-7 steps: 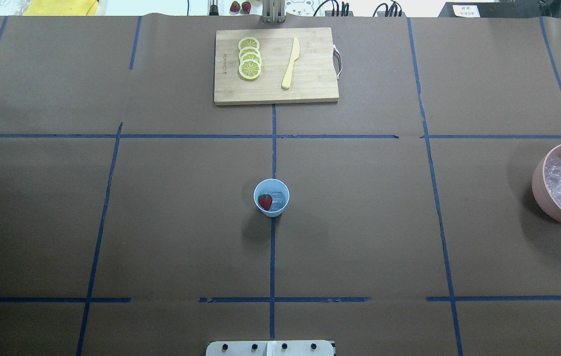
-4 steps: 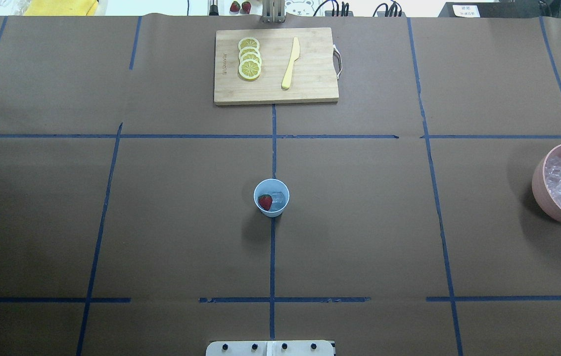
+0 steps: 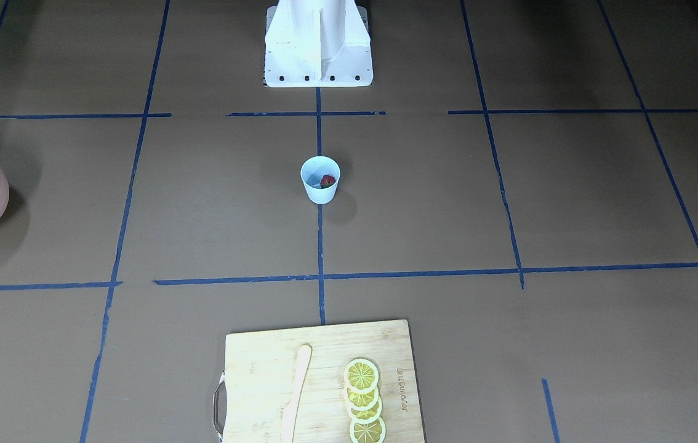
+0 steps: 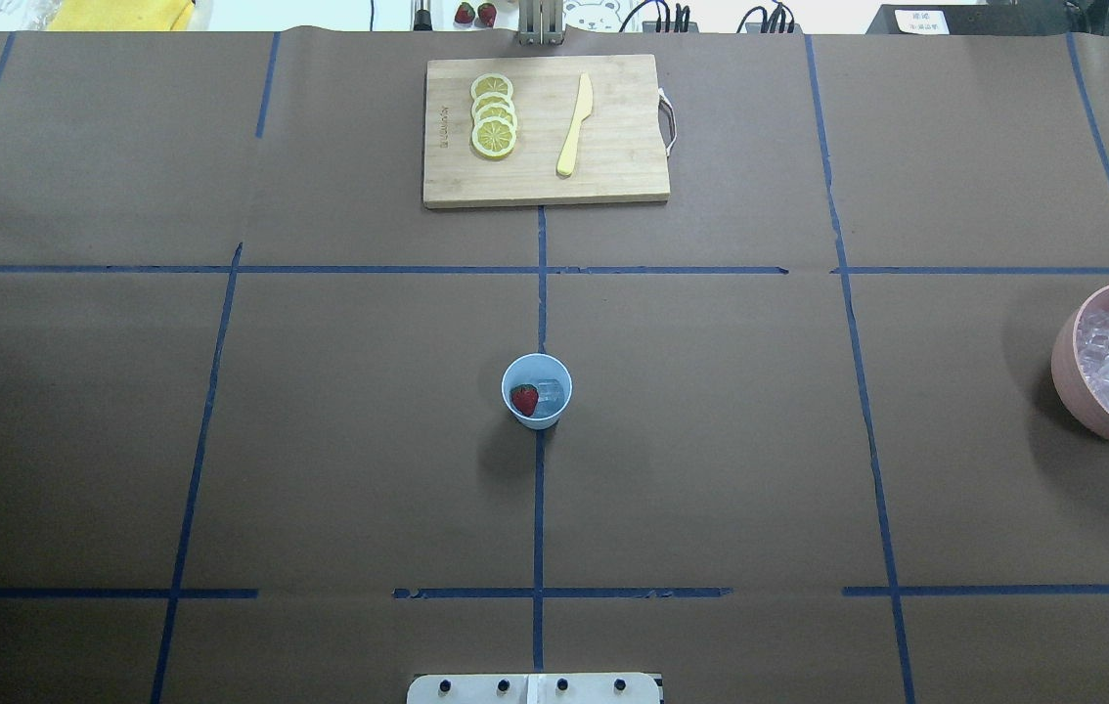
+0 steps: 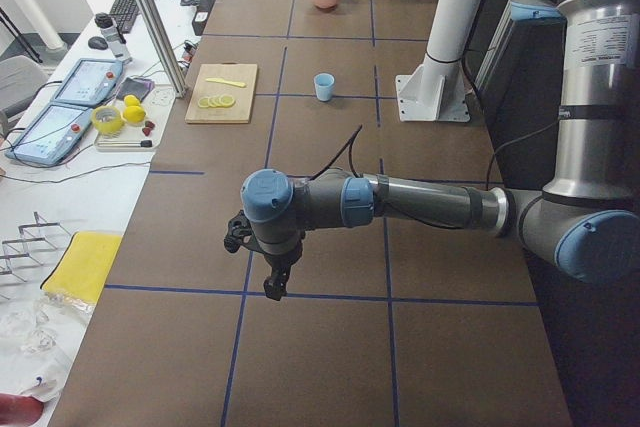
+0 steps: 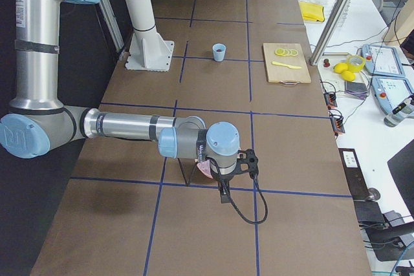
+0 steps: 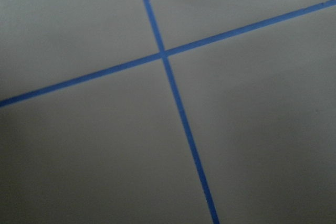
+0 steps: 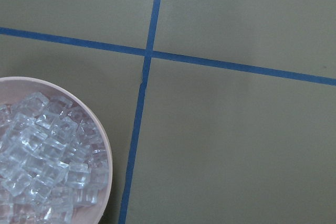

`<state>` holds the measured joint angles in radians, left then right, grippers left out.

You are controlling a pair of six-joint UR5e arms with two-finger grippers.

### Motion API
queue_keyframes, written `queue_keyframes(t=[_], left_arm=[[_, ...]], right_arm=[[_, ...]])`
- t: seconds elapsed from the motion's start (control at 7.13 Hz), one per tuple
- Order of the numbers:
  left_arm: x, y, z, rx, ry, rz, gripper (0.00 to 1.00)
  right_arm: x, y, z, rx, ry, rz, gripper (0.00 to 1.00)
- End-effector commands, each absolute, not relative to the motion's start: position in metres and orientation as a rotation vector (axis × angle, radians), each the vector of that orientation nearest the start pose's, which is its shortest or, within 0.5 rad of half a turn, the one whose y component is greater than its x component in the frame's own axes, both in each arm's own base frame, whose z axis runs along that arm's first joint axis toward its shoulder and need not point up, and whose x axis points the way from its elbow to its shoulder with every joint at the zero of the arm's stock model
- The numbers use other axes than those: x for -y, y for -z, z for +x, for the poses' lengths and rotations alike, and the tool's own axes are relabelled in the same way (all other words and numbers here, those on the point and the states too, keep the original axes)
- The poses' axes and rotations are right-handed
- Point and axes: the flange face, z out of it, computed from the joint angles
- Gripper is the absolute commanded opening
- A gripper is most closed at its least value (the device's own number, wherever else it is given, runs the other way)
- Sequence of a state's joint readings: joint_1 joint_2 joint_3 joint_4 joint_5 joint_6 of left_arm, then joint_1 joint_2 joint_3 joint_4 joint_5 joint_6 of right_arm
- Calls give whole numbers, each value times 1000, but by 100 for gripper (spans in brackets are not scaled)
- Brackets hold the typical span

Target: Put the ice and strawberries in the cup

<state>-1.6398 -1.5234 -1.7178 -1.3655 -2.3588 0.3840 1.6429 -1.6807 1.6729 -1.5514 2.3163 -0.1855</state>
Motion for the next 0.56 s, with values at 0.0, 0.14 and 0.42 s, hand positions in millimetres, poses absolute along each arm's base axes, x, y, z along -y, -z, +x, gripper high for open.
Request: queue_keyframes(t=[0.0, 0.14, 0.42], left_arm=[[450, -639, -101, -799, -239, 73, 100], [456, -632, -101, -791, -245, 83, 100], [451, -643, -102, -771, -246, 62, 100]], right_arm=[[440, -660, 98, 738, 112, 106, 99], [440, -661, 98, 738, 112, 106, 99], [439, -661, 98, 739, 113, 105, 99]])
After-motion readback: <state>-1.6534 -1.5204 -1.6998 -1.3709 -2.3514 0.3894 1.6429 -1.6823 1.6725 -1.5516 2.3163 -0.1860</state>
